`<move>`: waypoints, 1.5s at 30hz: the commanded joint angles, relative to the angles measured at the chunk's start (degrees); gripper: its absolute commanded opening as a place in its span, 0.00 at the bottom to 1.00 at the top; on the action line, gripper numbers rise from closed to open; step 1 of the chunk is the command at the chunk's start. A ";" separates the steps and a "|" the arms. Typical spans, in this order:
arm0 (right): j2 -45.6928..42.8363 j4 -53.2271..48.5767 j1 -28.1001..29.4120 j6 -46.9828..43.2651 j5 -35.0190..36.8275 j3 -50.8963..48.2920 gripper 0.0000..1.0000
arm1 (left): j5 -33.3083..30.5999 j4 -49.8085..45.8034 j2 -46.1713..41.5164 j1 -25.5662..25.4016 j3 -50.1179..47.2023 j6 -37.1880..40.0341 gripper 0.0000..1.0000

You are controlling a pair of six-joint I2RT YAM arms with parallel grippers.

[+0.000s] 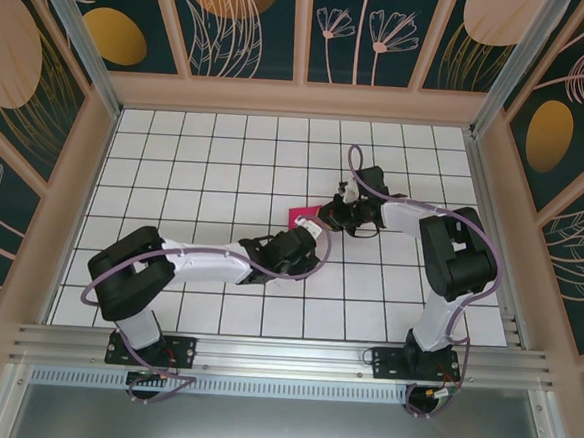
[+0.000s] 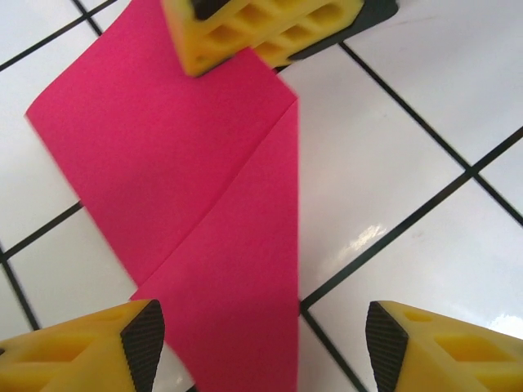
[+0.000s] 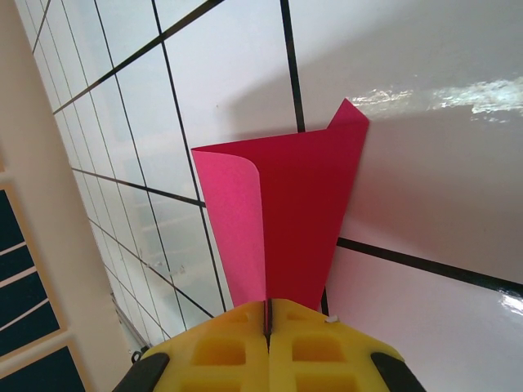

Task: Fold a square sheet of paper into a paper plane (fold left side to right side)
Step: Fold the wing at the center of the table.

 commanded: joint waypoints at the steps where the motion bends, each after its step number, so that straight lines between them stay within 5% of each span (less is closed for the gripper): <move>1: -1.25 -1.12 -0.24 1.08 -1.43 0.57 0.00 | -2.97 -2.21 3.38 -0.42 2.81 0.73 0.68; 7: -1.05 -1.39 -0.19 0.86 -1.45 0.60 0.00 | -7.86 -5.80 7.30 -0.51 6.13 0.50 0.64; 36: -2.76 -3.60 -0.72 -2.09 1.00 1.50 0.03 | -4.55 -1.30 7.18 -0.50 2.78 -2.83 0.22; 39: -4.92 -2.88 -1.21 -2.34 2.25 0.87 0.11 | -4.01 -0.14 6.94 -0.50 1.27 -3.56 0.20; 45: -13.11 -1.84 -3.48 -3.62 7.96 -2.16 0.43 | -1.59 2.28 6.32 -0.51 0.13 -4.78 0.18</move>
